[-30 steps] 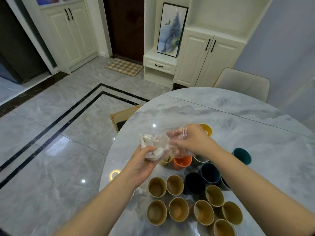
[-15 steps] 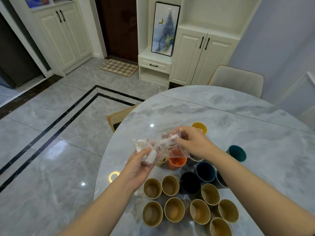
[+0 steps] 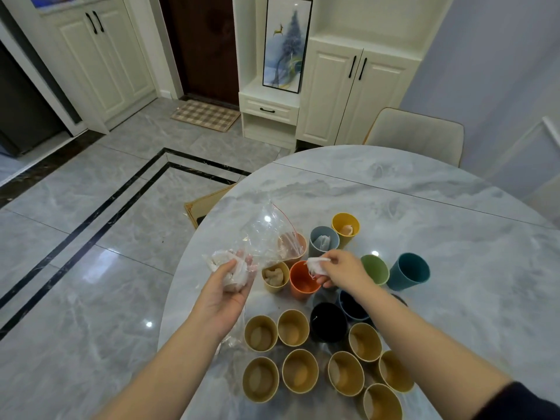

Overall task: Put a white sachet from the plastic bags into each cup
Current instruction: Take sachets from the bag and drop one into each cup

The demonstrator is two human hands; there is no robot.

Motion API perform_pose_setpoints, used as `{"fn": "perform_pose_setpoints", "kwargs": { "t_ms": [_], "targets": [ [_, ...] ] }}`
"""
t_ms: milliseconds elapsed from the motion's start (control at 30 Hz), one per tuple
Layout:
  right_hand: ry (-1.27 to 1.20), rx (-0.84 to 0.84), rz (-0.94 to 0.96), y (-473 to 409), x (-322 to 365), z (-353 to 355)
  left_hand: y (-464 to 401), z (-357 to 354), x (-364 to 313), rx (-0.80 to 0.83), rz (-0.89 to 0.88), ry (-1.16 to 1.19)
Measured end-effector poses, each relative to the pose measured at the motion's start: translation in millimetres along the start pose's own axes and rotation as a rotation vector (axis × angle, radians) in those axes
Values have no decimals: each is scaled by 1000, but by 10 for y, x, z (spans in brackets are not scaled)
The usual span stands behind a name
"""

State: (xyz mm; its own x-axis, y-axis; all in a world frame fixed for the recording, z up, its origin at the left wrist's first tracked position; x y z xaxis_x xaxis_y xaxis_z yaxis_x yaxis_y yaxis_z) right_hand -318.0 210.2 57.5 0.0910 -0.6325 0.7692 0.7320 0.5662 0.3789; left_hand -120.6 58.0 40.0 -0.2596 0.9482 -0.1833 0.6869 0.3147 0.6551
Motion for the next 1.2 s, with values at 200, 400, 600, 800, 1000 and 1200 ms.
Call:
{"fn": "perform_pose_setpoints", "kwargs": {
  "t_ms": [200, 400, 600, 800, 1000, 1200],
  "targets": [
    [-28, 87, -114, -113, -160, -323, 77, -21, 87, -11, 20, -30],
    [-33, -52, 44, -71, 181, -149, 125, -28, 52, -17, 28, -11],
    [-120, -307, 492, 526, 1243, 305, 268, -213, 27, 0, 11, -62],
    [50, -103, 413, 628, 1350, 235, 398, -372, 61, 91, 65, -155],
    [99, 170, 362, 779, 1390, 67, 500, -465, 105, 177, 127, -244],
    [410, 101, 451, 791, 1372, 6, 551, -549, 191, 162, 35, -443]
  ]
}}
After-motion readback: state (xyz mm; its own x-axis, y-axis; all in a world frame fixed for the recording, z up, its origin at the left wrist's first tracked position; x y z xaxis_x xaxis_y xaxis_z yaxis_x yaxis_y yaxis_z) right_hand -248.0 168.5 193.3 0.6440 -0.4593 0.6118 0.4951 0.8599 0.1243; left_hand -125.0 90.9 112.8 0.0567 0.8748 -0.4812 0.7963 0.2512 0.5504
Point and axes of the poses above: each hand's wrist, its own y-axis away from the middle knuckle, its own z-axis out of the back of the hand, x = y × z, the point moved 6 cm from there along -y, towards the middle knuckle, and after that the axes turned 7 degrees about z, right-handed, at the moved point
